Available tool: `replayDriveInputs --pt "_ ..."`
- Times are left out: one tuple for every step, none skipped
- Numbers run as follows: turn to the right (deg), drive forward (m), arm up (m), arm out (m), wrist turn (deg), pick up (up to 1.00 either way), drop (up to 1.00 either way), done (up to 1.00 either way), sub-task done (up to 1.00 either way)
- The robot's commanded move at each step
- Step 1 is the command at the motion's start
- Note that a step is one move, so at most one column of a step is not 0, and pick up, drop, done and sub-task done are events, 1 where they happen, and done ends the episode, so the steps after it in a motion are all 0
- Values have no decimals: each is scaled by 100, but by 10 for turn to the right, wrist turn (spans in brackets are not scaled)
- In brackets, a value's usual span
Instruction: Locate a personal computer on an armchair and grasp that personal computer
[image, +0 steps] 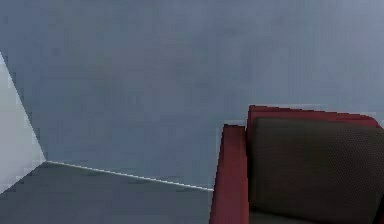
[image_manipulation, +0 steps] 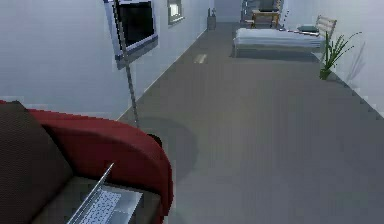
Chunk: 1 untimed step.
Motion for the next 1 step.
replayDriveInputs --pt "-300 0 0 0 0 0 0 0 0"
